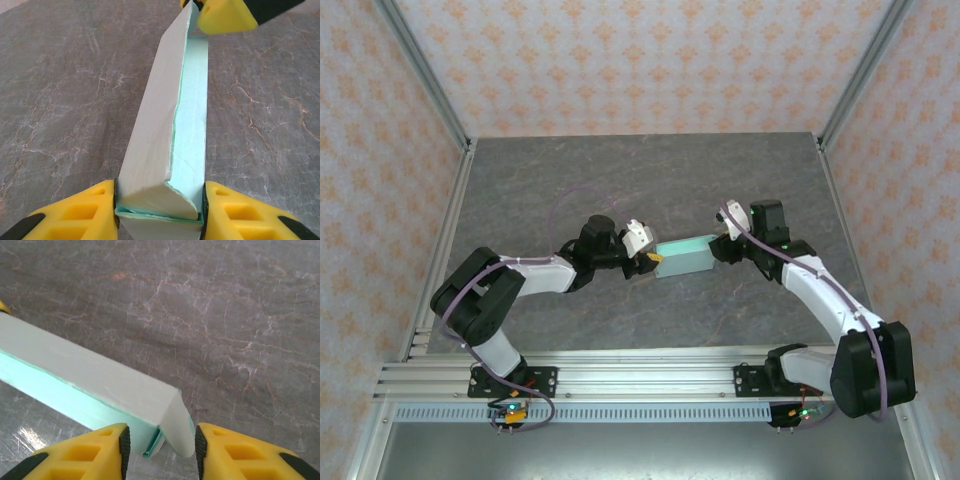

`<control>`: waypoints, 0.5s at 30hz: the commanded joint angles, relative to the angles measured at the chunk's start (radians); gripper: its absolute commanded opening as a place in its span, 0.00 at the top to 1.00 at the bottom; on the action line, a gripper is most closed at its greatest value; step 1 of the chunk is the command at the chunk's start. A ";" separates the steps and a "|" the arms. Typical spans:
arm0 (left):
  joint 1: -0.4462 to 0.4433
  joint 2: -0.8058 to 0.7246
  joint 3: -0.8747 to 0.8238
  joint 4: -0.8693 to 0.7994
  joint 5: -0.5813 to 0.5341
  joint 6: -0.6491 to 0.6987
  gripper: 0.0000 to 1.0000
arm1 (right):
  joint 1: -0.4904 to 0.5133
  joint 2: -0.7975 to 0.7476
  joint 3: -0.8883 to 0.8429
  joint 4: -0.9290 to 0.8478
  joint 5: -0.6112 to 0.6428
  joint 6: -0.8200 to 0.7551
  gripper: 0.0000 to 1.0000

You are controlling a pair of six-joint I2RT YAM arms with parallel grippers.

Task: Fold the paper box

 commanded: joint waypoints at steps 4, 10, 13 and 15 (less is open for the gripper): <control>0.005 -0.038 -0.022 -0.038 -0.019 0.018 0.62 | -0.002 0.049 0.075 -0.041 -0.022 -0.041 0.75; 0.005 -0.037 -0.019 -0.038 -0.016 0.019 0.62 | -0.002 0.059 0.085 -0.054 0.000 -0.052 0.80; 0.004 -0.036 -0.020 -0.036 -0.016 0.018 0.62 | -0.002 0.060 0.091 -0.053 -0.004 -0.045 0.86; 0.004 -0.034 -0.018 -0.036 -0.016 0.018 0.62 | -0.003 0.062 0.094 -0.048 -0.025 -0.037 0.86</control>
